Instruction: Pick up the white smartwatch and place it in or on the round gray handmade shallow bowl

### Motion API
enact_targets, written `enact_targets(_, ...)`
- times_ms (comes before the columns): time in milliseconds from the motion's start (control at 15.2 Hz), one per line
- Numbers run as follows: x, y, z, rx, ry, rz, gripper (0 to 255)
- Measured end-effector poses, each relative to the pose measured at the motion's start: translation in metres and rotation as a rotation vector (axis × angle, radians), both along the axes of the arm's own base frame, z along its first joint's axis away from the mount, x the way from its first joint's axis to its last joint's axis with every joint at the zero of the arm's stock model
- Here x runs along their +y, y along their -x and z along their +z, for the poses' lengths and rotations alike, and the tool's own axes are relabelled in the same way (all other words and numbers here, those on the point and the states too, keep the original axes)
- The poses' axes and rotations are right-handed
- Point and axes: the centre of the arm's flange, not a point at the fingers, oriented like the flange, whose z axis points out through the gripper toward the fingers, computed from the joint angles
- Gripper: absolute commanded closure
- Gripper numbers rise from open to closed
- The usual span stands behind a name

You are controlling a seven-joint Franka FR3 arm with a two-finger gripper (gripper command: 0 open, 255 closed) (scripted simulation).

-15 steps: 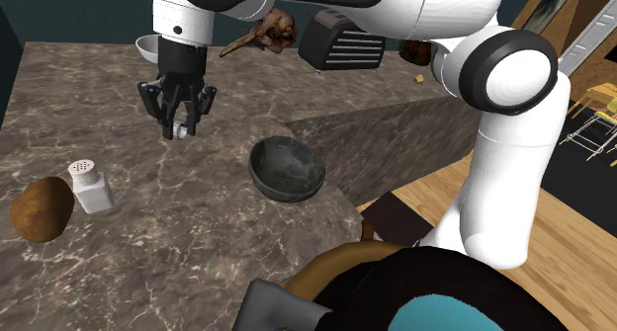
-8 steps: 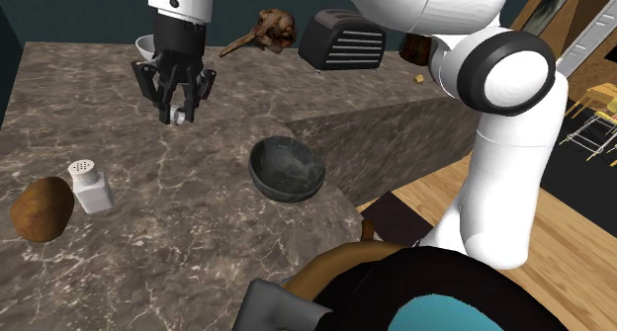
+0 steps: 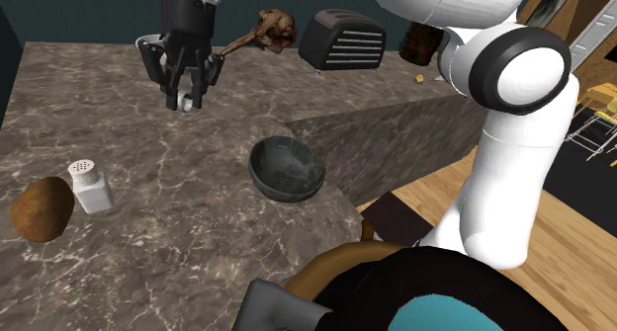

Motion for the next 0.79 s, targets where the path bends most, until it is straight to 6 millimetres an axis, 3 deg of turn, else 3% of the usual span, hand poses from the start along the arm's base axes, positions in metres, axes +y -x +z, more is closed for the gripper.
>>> enact_targets(792, -0.111, 0.11, 0.005, -0.001, 0.001, 0.0, 255)
